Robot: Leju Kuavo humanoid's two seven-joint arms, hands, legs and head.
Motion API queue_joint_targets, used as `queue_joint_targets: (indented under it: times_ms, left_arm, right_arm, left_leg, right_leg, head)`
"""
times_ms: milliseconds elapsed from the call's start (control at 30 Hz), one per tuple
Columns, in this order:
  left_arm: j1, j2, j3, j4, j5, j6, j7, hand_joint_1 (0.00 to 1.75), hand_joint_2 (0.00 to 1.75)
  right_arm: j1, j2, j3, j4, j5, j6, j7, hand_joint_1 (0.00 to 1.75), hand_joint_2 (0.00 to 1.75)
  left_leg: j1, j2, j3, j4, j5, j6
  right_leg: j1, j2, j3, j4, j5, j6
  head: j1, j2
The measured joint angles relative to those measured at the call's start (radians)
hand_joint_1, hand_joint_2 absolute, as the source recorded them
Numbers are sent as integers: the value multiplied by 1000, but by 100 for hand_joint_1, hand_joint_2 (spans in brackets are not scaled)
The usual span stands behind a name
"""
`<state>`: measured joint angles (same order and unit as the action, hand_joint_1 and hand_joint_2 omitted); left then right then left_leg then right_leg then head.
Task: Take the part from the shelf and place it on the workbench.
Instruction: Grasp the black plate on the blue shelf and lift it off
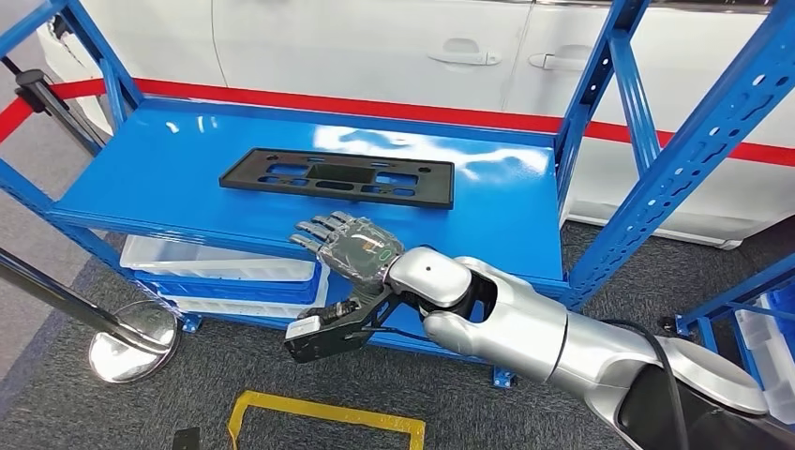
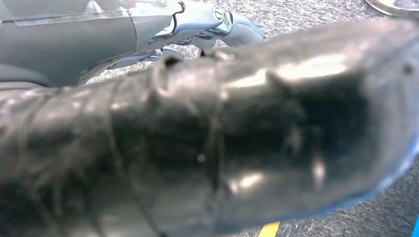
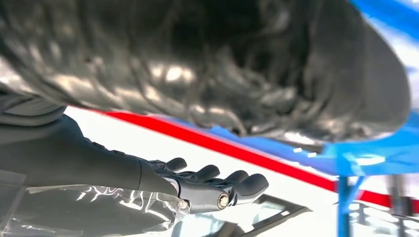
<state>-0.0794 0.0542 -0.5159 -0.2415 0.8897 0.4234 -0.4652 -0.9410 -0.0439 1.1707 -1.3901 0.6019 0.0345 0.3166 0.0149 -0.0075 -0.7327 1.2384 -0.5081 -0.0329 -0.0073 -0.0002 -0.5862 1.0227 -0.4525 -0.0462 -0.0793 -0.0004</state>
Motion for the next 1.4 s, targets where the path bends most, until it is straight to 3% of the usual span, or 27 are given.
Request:
queue_joint_targets:
  times_ms: [67, 133, 300, 367, 433, 467, 500, 567, 633, 667, 767, 833, 933, 967, 1000, 1033, 1100, 1133, 1200, 1300, 1333, 1400]
  left_arm:
    - [0, 0, -1, 0, -1, -1, 0, 0, 0]
    - [-2, -1, -5, 0, -2, -2, -1, 0, 0]
    - [0, -4, -15, 0, -2, -4, -3, 0, 0]
    - [-1, -7, -18, 0, -1, -6, -7, 0, 0]
    - [-3, -7, -21, 0, -1, -7, -10, 0, 0]
    - [-3, -8, -21, 0, -1, -7, -11, 0, 0]
    - [-2, -8, -21, 0, -1, -7, -11, 0, 0]
    - [-1, -11, -21, 0, -1, -7, -12, 0, 0]
    - [-2, -15, -22, 0, -1, -9, -12, 0, 0]
    - [-2, -17, -23, 0, -1, -10, -13, 0, 0]
    - [-3, -17, -27, 0, -1, -13, -15, 0, 0]
    - [-4, -17, -28, 0, 1, -16, -18, 0, 0]
    - [-5, -19, -29, 0, 4, -20, -21, 0, 0]
    - [-4, -19, -30, 0, 6, -20, -22, 0, 0]
    - [-3, -19, -30, 0, 8, -21, -22, 0, 0]
    - [-2, -18, -30, 0, 8, -21, -22, 0, 0]
    - [-3, -18, -30, 0, 10, -21, -22, 0, 0]
    - [-4, -18, -31, 0, 12, -21, -22, 0, 0]
    - [-6, -18, -32, 0, 16, -19, -21, 0, 0]
    - [-5, -18, -35, 0, 21, -10, -19, 0, 0]
    - [-3, -18, -36, 0, 22, -8, -18, 0, 0]
    - [-4, -18, -36, 0, 23, -3, -17, 0, 0]
  right_arm:
    - [-1, 3, 0, 10, 48, -7, 6, 0, 87]
    - [-4, 6, -1, 21, 87, -15, 12, 0, 175]
    - [-6, 14, -19, 41, 158, -68, 26, 0, 175]
    - [-7, 14, -30, 46, 176, -95, 34, 0, 175]
    - [-6, 14, -37, 53, 183, -105, 37, 0, 175]
    - [-4, 14, -38, 56, 183, -106, 38, 0, 175]
    - [-2, 14, -40, 59, 183, -106, 38, 0, 175]
    - [-1, 14, -44, 63, 186, -108, 38, 0, 175]
    - [-3, 15, -47, 66, 201, -115, 42, 0, 175]
    - [-4, 16, -48, 67, 214, -119, 45, 0, 175]
    - [-6, 20, -49, 69, 251, -124, 56, 0, 175]
    - [-8, 25, -51, 69, 259, -121, 61, 0, 175]
    - [-9, 31, -52, 69, 259, -106, 69, 0, 175]
    - [-8, 31, -52, 70, 256, -99, 72, 0, 175]
    - [-7, 31, -52, 71, 251, -90, 73, 0, 175]
    - [-6, 31, -52, 72, 242, -81, 74, 0, 175]
    - [-7, 32, -52, 74, 209, -61, 75, 0, 175]
    - [-8, 34, -52, 76, 186, -49, 75, 0, 175]
    - [-11, 37, -53, 80, 144, -27, 76, 0, 175]
    - [-12, 39, -53, 86, 104, 2, 84, 0, 175]
    - [-13, 39, -53, 89, 93, 12, 86, 0, 175]
    - [-15, 39, -53, 97, 71, 35, 88, 0, 175]
  left_leg:
    - [0, 3, 50, -125, 77, 4]
    - [-5, 5, 91, -213, 102, 13]
    - [-3, 3, 111, -238, 83, 42]
    - [-1, 3, 124, -244, 78, 54]
    - [-3, 2, 133, -243, 70, 61]
    - [-3, 2, 138, -243, 65, 63]
    - [-4, 1, 144, -243, 60, 63]
    - [-4, -3, 163, -242, 48, 61]
    - [-7, -7, 176, -240, 35, 54]
    - [-8, -8, 177, -239, 31, 49]
    - [-7, -7, 177, -241, 23, 33]
    - [-6, -4, 162, -202, -2, 22]
    - [-2, 0, 60, -19, -70, 8]
    - [0, 0, 28, 25, -73, 5]
    - [1, 1, 11, 37, -57, 2]
    - [2, 1, 15, 5, -20, 1]
    - [3, 3, 60, -122, 62, 3]
    - [1, 3, 85, -182, 87, 7]
    - [-4, 2, 106, -231, 91, 18]
    - [-1, 1, 113, -240, 87, 34]
    - [1, 1, 117, -244, 87, 40]
    - [3, 2, 123, -247, 85, 50]
  right_leg:
    - [0, 1, 14, 2, -14, 6]
    - [3, 1, 20, 4, -24, 16]
    - [6, -1, 19, 19, -46, 38]
    - [5, -1, -26, 115, -88, 45]
    - [5, 0, -109, 254, -130, 46]
    - [4, 0, -140, 295, -131, 46]
    - [4, 0, -155, 302, -114, 44]
    - [6, 0, -123, 194, -25, 35]
    - [10, 1, -68, 61, 38, 22]
    - [13, 2, -52, 27, 43, 19]
    - [12, 5, -38, 3, 31, 13]
    - [5, 4, -25, -8, 30, 7]
    - [3, 3, -14, -12, 23, 0]
    - [3, 3, -11, -12, 19, -1]
    - [3, 4, -7, -11, 15, -1]
    - [3, 5, -1, -9, 11, -1]
    - [2, 6, 11, -6, -1, 4]
    - [4, 7, 14, -3, -6, 8]
    - [6, 7, 12, -1, -11, 17]
    - [8, 6, 8, 7, -22, 30]
    - [8, 6, 0, 27, -36, 35]
    - [6, 5, -51, 135, -87, 40]
  head:
    - [0, 0]
    - [0, 0]
    - [3, 0]
    - [3, 0]
    - [4, 0]
    - [4, 0]
    - [4, 0]
    - [4, 0]
    - [4, 0]
    - [3, 0]
    - [3, 0]
    - [0, 0]
    - [-4, 0]
    - [-4, 0]
    - [-4, 0]
    - [-4, 0]
    - [-4, 0]
    - [-4, 0]
    - [-3, 0]
    - [-1, 0]
    - [0, 0]
    - [3, 0]
